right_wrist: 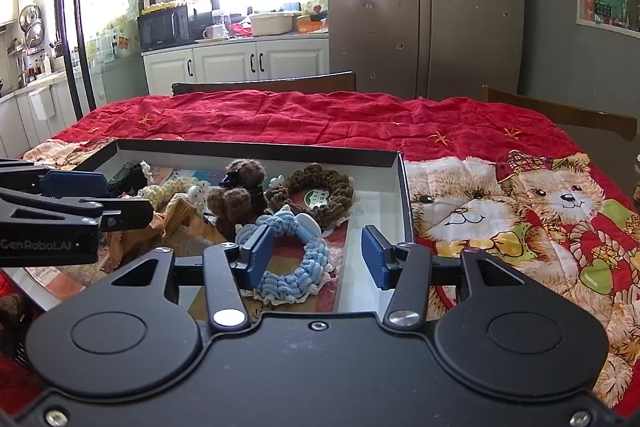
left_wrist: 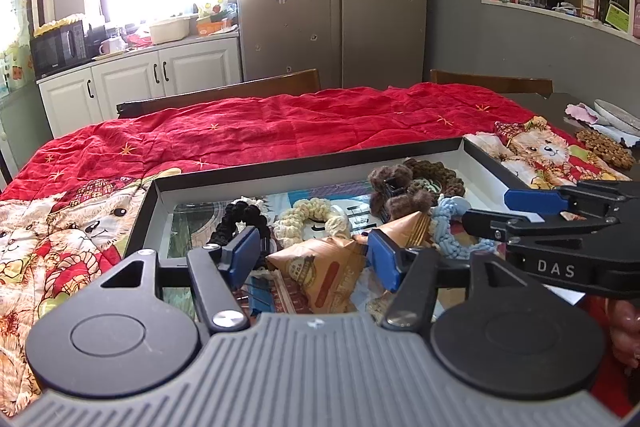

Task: Organize objects
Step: 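Lower and release tan packet with left gripper while right gripper releases scrunchie into box, then grasp brown crochet bear with left gripper while right gripper grasps teal binder clip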

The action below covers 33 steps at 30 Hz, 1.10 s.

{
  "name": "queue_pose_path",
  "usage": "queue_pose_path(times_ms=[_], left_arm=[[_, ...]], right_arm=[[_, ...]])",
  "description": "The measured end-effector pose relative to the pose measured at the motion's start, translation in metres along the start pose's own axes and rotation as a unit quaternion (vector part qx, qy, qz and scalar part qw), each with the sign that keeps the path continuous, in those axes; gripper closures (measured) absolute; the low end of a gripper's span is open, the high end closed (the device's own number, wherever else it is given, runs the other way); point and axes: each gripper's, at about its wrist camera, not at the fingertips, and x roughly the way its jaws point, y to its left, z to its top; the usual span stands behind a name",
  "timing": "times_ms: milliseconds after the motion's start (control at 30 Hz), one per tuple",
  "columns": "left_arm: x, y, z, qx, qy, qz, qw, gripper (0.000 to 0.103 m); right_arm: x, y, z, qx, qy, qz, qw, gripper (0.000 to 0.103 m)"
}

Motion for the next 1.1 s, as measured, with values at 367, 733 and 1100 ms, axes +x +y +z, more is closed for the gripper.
queue_pose_path(times_ms=[367, 733, 1100], left_arm=[[-0.018, -0.006, 0.002, 0.008, -0.013, -0.007, 0.9999, 0.025], [-0.056, 0.004, -0.002, -0.008, -0.026, -0.005, 0.9996, 0.021], [-0.093, 0.014, -0.018, -0.016, -0.034, -0.014, 0.9992, 0.02]], right_arm=[[-0.022, 0.0, -0.001, -0.019, -0.02, 0.019, 0.999, 0.053], [-0.056, 0.001, -0.002, -0.013, -0.023, 0.037, 0.999, 0.053], [-0.095, 0.001, -0.004, -0.003, -0.029, 0.063, 0.998, 0.053]])
